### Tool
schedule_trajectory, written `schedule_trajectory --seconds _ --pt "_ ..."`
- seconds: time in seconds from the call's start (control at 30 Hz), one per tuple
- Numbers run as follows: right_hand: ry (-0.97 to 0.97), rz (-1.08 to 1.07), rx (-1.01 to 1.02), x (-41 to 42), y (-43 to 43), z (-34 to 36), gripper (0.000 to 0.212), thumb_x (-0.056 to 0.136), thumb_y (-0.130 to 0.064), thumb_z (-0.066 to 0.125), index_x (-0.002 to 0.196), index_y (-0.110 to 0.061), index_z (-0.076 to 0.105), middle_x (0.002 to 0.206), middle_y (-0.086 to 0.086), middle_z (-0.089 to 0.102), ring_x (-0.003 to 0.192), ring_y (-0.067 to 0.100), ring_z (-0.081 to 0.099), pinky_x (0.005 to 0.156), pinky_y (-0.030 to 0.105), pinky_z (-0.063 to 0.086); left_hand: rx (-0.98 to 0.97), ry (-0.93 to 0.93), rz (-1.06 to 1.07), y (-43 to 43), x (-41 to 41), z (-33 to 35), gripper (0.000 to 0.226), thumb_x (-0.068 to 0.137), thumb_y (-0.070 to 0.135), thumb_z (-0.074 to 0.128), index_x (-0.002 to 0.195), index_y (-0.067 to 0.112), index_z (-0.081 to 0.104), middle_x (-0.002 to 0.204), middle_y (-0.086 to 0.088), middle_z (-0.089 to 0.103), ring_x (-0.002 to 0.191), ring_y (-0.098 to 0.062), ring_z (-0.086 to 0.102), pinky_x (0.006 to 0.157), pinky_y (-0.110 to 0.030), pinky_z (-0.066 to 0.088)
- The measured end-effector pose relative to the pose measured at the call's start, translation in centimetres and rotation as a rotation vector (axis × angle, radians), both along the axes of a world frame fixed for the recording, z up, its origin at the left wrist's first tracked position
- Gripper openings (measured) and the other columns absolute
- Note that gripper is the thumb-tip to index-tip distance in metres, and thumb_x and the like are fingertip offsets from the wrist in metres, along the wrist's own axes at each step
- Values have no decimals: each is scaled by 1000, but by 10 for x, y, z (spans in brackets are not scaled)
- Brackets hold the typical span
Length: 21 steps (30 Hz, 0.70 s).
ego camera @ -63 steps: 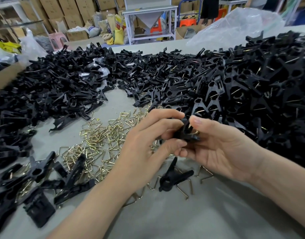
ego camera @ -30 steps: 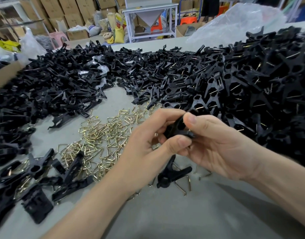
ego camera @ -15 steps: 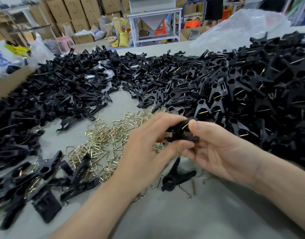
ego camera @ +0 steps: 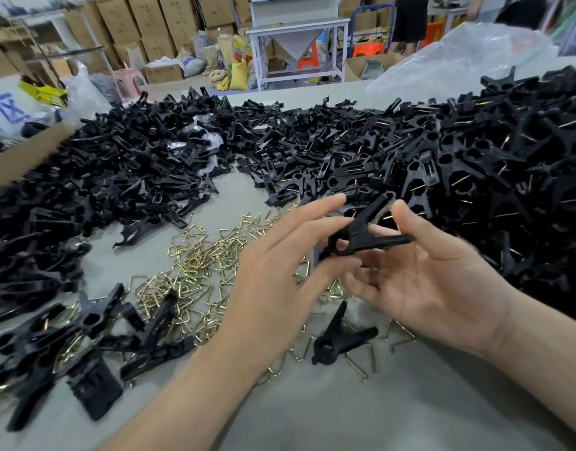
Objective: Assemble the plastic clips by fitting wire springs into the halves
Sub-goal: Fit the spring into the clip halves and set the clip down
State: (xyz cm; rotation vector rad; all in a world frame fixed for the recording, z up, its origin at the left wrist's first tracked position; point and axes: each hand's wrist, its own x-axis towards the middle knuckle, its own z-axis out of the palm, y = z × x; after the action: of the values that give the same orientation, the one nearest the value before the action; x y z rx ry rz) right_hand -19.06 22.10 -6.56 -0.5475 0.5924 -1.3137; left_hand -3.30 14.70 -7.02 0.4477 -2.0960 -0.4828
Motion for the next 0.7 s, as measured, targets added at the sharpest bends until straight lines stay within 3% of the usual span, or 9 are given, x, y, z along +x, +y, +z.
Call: schedule_trajectory --seconds 0.13,0.27,0.33,0.43,0.57,0.7 --pt "59 -78 59 -2 -1 -2 63 56 -37 89 104 -5 65 95 15 66 78 22 65 72 32 57 48 -37 51 2 2 5 32 82 28 64 113 20 68 104 23 64 94 9 59 85 -3 39" --pt "21 -46 28 -1 -2 -3 63 57 -37 89 107 -5 68 93 15 67 79 22 66 74 32 57 73 -19 61 1 3 7 32 82 32 63 112 26 67 113 24 59 90 6 62 81 -3 41" --pt "28 -48 27 -2 -2 -3 55 60 -36 87 103 -7 71 92 14 66 80 22 66 74 31 57 70 -22 65 1 4 7 31 82 32 62 111 23 69 106 17 65 84 2 64 79 -7 45" --pt "79 -93 61 -2 -1 0 25 75 -30 75 86 -8 73 90 12 67 77 21 66 71 30 57 16 -56 82 -1 6 8 31 82 30 66 108 16 71 81 8 73 76 -1 64 72 -9 45" --pt "430 -315 -13 -2 -4 4 10 75 -17 62 70 -9 66 77 10 65 66 19 64 59 28 56 -45 -108 109 -4 6 6 30 77 23 71 105 12 72 83 7 74 79 0 62 72 -5 42" --pt "585 -561 -67 -16 -4 18 24 87 -9 51 64 -12 58 61 3 59 60 17 61 50 25 51 -42 -93 105 -7 6 4 30 77 18 72 106 11 72 83 14 69 73 13 58 68 4 36"
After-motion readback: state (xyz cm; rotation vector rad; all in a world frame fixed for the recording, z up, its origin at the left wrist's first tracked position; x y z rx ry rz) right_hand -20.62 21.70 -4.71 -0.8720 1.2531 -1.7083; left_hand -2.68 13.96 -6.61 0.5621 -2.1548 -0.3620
